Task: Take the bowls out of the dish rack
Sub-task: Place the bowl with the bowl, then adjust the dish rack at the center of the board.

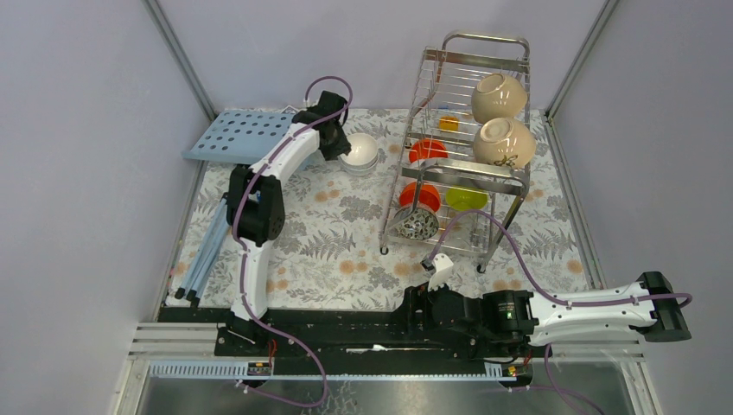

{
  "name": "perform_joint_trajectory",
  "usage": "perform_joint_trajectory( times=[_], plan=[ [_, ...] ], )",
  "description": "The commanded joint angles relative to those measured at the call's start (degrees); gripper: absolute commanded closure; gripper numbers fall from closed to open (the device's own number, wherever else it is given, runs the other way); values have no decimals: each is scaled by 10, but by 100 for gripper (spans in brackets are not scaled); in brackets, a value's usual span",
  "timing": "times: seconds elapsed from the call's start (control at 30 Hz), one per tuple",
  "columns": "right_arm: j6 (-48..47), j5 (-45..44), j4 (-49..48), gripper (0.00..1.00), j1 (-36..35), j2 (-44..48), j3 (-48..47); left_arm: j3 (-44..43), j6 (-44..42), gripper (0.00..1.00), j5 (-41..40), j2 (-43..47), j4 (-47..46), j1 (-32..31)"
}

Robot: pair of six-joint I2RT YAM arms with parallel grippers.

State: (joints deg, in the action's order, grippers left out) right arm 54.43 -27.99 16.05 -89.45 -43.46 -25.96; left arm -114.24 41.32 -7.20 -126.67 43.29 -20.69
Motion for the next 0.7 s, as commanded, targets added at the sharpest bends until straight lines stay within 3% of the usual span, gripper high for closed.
perform_joint_trajectory(
  times=[0.0,0.2,0.4,0.67],
  plan=[
    [6,-26,6,18,1,2,-13,-1,1,56,13,47,-11,-1],
    [6,-28,10,18,1,4,-17,-9,-4,29,16,77,-11,0],
    [4,-30,14,18,2,-2,-25,13,-17,16,28,136,-19,0],
    [1,-50,30,18,1,-4,-30,307,-21,17,83,310,-200,-21]
  ],
)
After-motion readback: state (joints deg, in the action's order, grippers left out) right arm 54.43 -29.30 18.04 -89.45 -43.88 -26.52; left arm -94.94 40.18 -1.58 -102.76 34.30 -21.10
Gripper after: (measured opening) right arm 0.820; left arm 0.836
